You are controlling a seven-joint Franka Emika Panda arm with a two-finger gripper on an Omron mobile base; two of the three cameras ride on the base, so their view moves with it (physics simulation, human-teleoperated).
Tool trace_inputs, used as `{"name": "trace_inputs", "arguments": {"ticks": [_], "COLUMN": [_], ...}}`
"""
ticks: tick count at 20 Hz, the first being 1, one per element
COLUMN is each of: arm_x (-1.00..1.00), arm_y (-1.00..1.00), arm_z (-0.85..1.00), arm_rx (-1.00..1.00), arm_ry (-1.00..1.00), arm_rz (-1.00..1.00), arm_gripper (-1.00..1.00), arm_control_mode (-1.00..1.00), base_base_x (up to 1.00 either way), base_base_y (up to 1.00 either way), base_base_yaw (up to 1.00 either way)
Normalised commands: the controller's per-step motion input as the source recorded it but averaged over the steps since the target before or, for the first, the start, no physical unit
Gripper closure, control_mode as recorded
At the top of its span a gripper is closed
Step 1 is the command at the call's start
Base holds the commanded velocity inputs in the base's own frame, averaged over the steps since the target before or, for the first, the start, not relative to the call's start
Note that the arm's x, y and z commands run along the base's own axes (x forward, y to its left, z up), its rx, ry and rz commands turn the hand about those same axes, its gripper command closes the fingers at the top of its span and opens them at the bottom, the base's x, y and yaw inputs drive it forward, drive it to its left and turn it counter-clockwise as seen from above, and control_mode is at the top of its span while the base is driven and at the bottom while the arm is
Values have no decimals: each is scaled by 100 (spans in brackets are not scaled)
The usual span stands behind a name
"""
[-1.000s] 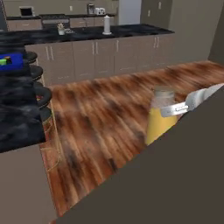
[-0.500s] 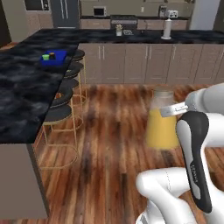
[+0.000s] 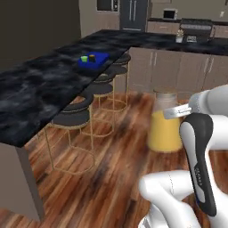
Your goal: There is a tray on the dining counter. Grab the cup, mug, and pitcher and place them on the tray. The pitcher may be placed next to the tray if it cannot fit the tray.
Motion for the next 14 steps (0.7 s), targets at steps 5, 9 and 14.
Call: {"name": "trace_inputs", "arguments": {"ticks": [5, 9, 14], "arm_x": [0, 0, 0], "arm_y": [0, 0, 0], "arm_z": [0, 0, 0], "arm_rx": [0, 0, 0], "arm_ry": [0, 0, 0], "arm_rz": [0, 0, 0], "arm_gripper": [100, 100, 100], "arm_control_mode": [100, 100, 100], "base_base_x": [75, 73, 63], "base_base_y": [-100, -100, -100], "base_base_yaw": [59, 60, 56]}}
